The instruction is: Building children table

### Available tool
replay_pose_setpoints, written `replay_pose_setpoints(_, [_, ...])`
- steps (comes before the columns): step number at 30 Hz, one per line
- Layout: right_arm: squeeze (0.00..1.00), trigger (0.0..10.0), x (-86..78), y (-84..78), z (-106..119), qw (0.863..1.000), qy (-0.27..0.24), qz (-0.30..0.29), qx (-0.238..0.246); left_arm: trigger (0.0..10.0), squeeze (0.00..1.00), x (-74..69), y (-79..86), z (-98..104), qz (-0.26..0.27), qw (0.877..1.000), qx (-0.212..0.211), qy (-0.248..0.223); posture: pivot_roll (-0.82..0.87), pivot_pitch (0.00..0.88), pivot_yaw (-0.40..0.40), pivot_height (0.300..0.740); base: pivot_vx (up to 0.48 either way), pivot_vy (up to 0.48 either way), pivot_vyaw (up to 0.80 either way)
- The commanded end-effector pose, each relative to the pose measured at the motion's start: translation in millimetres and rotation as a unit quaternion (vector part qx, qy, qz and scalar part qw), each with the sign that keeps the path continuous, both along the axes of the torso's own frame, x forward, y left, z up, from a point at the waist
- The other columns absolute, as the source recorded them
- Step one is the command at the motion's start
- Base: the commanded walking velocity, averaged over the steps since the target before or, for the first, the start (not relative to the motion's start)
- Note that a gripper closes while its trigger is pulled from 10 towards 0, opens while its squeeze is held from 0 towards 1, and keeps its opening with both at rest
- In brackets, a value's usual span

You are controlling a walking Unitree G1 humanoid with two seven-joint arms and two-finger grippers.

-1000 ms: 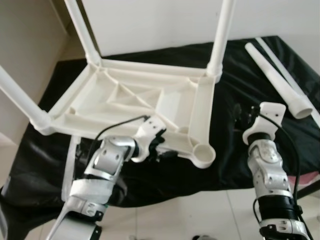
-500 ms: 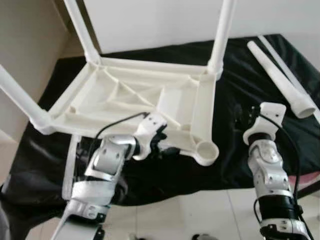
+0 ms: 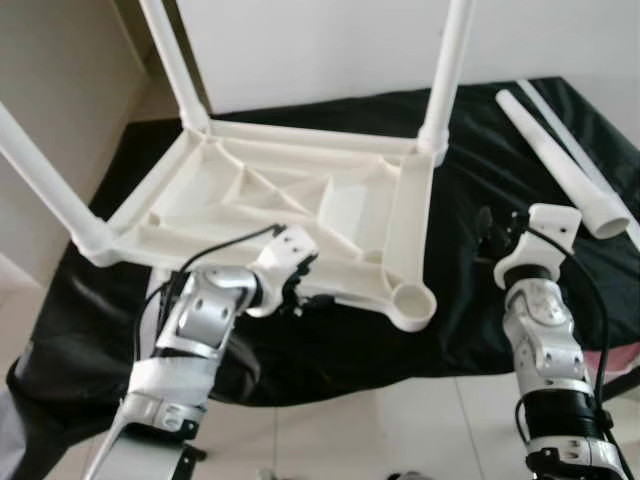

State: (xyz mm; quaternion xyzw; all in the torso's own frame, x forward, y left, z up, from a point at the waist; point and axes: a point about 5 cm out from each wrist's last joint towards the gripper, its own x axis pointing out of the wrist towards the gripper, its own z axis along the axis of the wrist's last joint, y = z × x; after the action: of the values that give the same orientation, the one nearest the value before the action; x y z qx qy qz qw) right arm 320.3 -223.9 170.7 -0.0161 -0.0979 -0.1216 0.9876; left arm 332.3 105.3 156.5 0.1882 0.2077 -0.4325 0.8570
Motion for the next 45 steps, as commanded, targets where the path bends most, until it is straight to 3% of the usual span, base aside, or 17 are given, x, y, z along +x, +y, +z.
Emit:
replay_pose_setpoints(1, [0.00,10.0,1.5,2.3,-1.5,1.000,0.000,0.002,0.006,10.0,0.00,14.7,39.8,-16.8,0.223,0.972,0.062,-0.041,-0.08,0.079,0.063,0.740,0.000,0.000,0.00])
replay_pose_setpoints(15, [0.00,10.0,2.4,3.5,-1.7,1.000,-0.001,0.002,0.010,10.0,0.00,22.1,53.2,-6.9,0.290,0.950,0.078,-0.079,-0.07,0.085,0.061,0.740,0.000,0.000,0.00])
replay_pose_setpoints(16, [0.00,10.0,2.7,3.2,-1.5,1.000,-0.001,0.000,0.011,10.0,0.00,19.7,38.7,-3.5,0.249,0.965,0.042,-0.072,-0.07,0.088,0.057,0.740,0.000,0.000,0.00])
replay_pose_setpoints(18, [0.00,10.0,2.7,3.2,-1.5,1.000,-0.001,0.000,0.011,10.0,0.00,19.7,38.7,-3.5,0.249,0.965,0.042,-0.072,-0.07,0.088,0.057,0.740,0.000,0.000,0.00])
replay_pose_setpoints(19, [0.00,10.0,2.8,3.0,-1.4,1.000,-0.001,-0.001,0.011,10.0,0.00,15.8,25.2,-0.5,0.198,0.978,0.006,-0.065,-0.07,0.088,0.057,0.740,0.000,0.000,0.00])
replay_pose_setpoints(20, [0.00,10.0,3.1,2.2,-1.6,1.000,-0.001,-0.003,0.010,10.0,0.00,5.8,7.5,4.8,0.109,0.991,-0.026,-0.068,-0.07,0.089,0.054,0.740,0.000,0.000,0.00])
replay_pose_setpoints(21, [0.00,10.0,3.5,0.8,-1.9,1.000,0.000,-0.006,0.009,10.0,0.00,-7.2,-8.9,12.9,0.018,0.995,-0.057,-0.082,-0.07,0.089,0.054,0.740,0.000,0.000,0.00])
replay_pose_setpoints(23, [0.00,10.0,4.3,-2.0,-1.6,1.000,0.001,-0.012,0.003,10.0,0.00,-27.1,-27.6,24.4,-0.082,0.987,-0.114,-0.076,-0.07,0.089,0.052,0.740,0.000,0.000,0.00])
replay_pose_setpoints(24, [0.00,10.0,4.3,-2.0,-1.6,1.000,0.001,-0.012,0.003,10.0,0.00,-27.1,-27.6,24.4,-0.082,0.987,-0.114,-0.076,-0.07,0.089,0.052,0.740,0.000,0.000,0.00])
replay_pose_setpoints(26, [0.00,10.0,5.3,-4.5,0.7,1.000,-0.003,-0.019,0.000,10.0,0.00,-39.3,-36.9,32.4,-0.135,0.977,-0.152,-0.068,-0.07,0.089,0.052,0.740,0.000,0.000,0.00])
replay_pose_setpoints(33, [0.00,10.0,6.7,-17.9,5.4,0.999,-0.010,-0.050,0.008,10.0,0.00,-52.2,-57.8,49.1,-0.190,0.952,-0.232,-0.055,-0.07,0.089,0.055,0.740,0.000,0.000,0.00])
replay_pose_setpoints(36, [0.00,10.0,6.4,-24.0,5.8,0.998,-0.011,-0.062,0.012,10.0,0.00,-49.2,-60.3,49.1,-0.175,0.955,-0.233,-0.061,-0.07,0.091,0.057,0.740,0.000,0.000,0.00])
replay_pose_setpoints(37, [0.00,10.0,4.7,-40.1,5.8,0.995,-0.012,-0.090,0.032,10.0,0.00,-45.1,-63.3,47.1,-0.155,0.959,-0.228,-0.070,-0.08,0.096,0.063,0.740,0.000,0.000,0.00])
replay_pose_setpoints(45, [0.00,10.0,3.1,-50.5,4.8,0.993,-0.014,-0.106,0.056,10.0,0.00,-45.5,-63.8,48.8,-0.151,0.958,-0.232,-0.073,-0.08,0.102,0.068,0.740,0.000,0.000,0.00])
